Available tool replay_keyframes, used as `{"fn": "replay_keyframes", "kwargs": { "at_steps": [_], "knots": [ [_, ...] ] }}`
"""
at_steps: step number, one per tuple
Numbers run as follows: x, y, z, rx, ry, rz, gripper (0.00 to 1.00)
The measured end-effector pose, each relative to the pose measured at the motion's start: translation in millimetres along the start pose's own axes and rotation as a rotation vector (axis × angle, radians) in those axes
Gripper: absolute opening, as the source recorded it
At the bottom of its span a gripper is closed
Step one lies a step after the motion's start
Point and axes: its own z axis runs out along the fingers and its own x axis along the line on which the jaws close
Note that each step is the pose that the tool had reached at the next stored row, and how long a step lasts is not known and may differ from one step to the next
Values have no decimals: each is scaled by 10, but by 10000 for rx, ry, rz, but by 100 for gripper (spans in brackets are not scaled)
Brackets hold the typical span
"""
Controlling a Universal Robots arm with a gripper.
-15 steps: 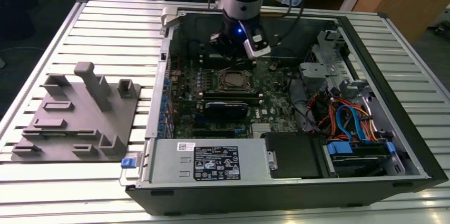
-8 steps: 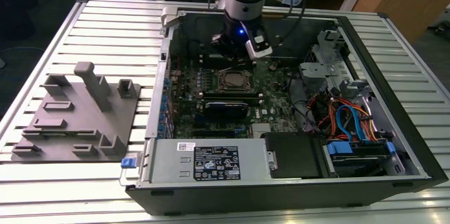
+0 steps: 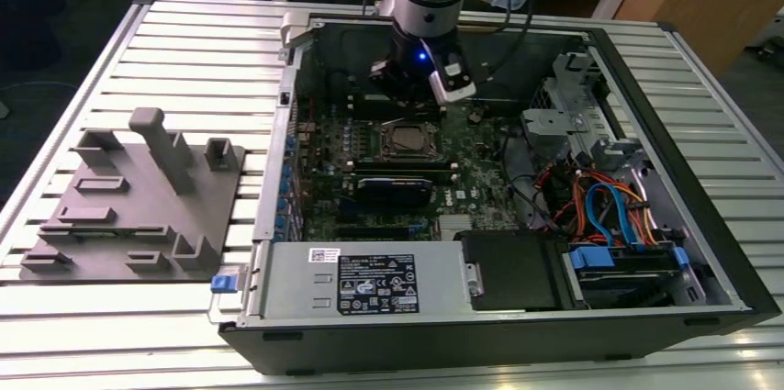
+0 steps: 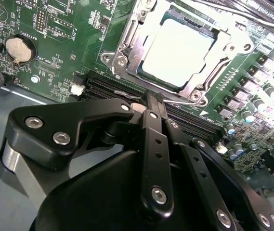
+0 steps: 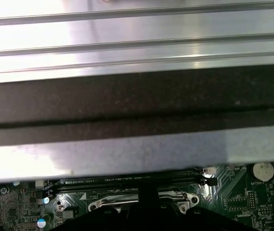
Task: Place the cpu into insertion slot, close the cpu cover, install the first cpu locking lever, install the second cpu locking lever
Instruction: 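Install the first cpu locking lever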
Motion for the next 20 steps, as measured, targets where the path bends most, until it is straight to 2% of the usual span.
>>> {"fn": "replay_keyframes", "kwargs": {
  "at_steps": [11,20],
  "knots": [
    [-24,6,30,-1,0,-2,10],
    [-72,10,56,-1,1,-2,10]
  ]
}}
